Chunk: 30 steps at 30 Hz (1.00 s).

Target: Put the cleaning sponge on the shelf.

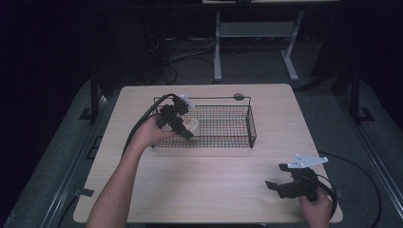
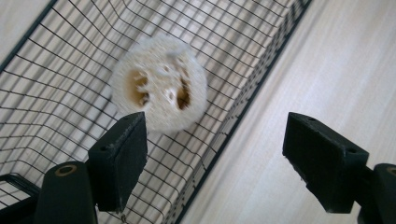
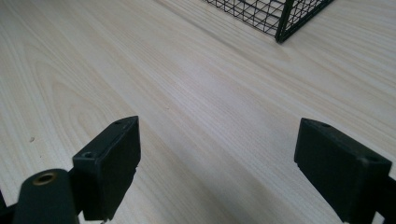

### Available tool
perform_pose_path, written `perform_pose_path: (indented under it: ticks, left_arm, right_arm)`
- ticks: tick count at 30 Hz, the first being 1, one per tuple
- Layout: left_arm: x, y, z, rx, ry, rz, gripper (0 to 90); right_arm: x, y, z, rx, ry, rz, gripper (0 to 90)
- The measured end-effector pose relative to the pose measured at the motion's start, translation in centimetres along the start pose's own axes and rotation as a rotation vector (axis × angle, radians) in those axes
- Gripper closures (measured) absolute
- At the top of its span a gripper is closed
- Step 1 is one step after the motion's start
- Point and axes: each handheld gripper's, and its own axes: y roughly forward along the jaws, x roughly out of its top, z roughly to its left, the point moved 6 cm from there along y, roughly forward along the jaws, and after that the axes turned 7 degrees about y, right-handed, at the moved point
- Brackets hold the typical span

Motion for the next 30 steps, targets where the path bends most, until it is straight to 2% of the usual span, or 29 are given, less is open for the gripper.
perform_pose_path:
  ticks: [14,17,22,30]
  left_arm:
    - [-1.8,-1.0,-1.9,-0.001,0.016,-0.040,21.3]
    - [-2.3,-1.2,-2.3,0.004,0.033,-0.035,21.3]
    - [-2.9,-1.7,-2.8,0.008,0.023,-0.052,21.3]
    - [-4.0,-2.1,-3.9,0.018,0.039,-0.056,21.5]
  right_arm:
    - [-0.2,-0.2,-0.5,-0.016,0.008,0.001,14.2]
    - [-0.2,-0.2,-0.5,-0.017,0.005,0.002,14.1]
    - [-0.2,-0.3,-0.5,-0.021,0.008,0.002,14.2]
    - [-0.2,0.0,-0.5,-0.022,0.004,0.008,14.2]
